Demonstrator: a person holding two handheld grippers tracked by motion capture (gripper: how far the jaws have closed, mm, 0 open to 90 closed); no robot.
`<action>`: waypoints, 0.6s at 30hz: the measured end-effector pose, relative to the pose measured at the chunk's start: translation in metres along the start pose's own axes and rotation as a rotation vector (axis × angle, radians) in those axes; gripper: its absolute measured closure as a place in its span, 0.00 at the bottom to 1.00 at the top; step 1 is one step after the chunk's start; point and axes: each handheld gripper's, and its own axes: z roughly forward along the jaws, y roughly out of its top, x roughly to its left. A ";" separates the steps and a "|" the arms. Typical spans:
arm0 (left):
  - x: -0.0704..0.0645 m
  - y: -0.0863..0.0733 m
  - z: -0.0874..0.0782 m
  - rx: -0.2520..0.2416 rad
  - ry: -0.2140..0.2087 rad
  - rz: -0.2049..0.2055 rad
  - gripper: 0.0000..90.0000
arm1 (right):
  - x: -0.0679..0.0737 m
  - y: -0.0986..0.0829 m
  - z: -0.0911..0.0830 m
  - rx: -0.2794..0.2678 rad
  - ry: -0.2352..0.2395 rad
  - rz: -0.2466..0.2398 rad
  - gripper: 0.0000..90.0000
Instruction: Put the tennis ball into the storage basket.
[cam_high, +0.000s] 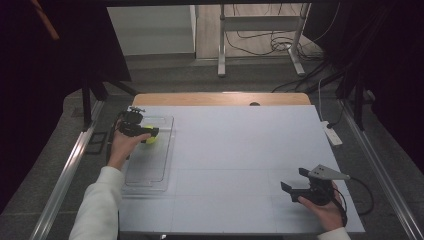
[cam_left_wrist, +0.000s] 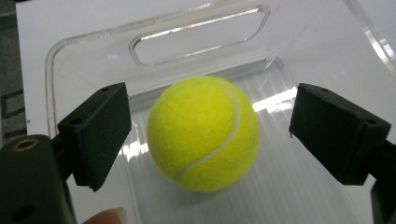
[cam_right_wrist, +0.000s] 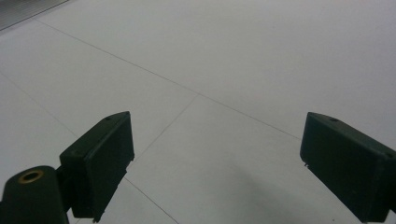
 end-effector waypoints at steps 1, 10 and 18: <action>0.000 0.000 -0.001 -0.009 -0.002 -0.001 0.15 | 0.000 0.000 0.000 0.000 0.000 0.000 0.11; -0.004 0.001 -0.014 -0.095 -0.030 0.003 0.13 | 0.000 0.000 0.000 -0.001 0.000 -0.001 0.11; -0.011 0.000 -0.023 -0.146 -0.068 0.015 0.13 | 0.000 0.000 0.000 -0.001 0.000 0.000 0.11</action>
